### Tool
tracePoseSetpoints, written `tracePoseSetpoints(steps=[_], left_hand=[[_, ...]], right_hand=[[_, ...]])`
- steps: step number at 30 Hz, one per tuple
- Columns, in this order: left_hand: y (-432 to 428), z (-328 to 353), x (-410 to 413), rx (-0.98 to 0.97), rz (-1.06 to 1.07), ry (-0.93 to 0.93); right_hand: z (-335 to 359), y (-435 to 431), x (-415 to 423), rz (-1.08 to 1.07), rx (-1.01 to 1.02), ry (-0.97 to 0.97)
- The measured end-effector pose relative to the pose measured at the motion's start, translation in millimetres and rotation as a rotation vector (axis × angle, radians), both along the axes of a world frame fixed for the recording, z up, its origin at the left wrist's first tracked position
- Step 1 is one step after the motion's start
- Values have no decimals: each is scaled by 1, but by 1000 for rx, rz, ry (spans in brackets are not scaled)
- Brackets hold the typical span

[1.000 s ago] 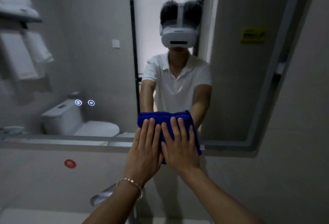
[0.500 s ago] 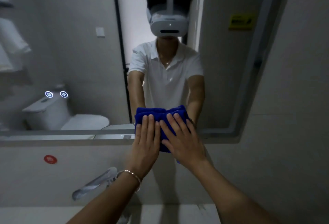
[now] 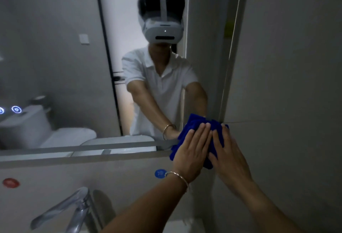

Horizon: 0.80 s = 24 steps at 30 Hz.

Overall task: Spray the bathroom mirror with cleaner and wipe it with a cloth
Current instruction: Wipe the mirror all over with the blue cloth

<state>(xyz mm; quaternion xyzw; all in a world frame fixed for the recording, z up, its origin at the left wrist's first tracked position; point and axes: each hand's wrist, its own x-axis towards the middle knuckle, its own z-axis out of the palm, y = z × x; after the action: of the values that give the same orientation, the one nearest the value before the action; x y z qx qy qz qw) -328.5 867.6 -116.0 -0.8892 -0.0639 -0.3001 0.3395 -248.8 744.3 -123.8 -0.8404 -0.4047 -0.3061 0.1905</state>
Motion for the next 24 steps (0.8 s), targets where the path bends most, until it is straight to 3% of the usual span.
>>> tracePoseSetpoints(steps=[7,15,24], left_hand=[[25,24,-21,6,-47,84],[76,98,-82,12,56,-92],[205,194,-225,40,363,-90]], right_hand=[[12,16,-28,-22,10,280],[94,81,-88,3,26,138],[191,227,-200,191,-45,-43]])
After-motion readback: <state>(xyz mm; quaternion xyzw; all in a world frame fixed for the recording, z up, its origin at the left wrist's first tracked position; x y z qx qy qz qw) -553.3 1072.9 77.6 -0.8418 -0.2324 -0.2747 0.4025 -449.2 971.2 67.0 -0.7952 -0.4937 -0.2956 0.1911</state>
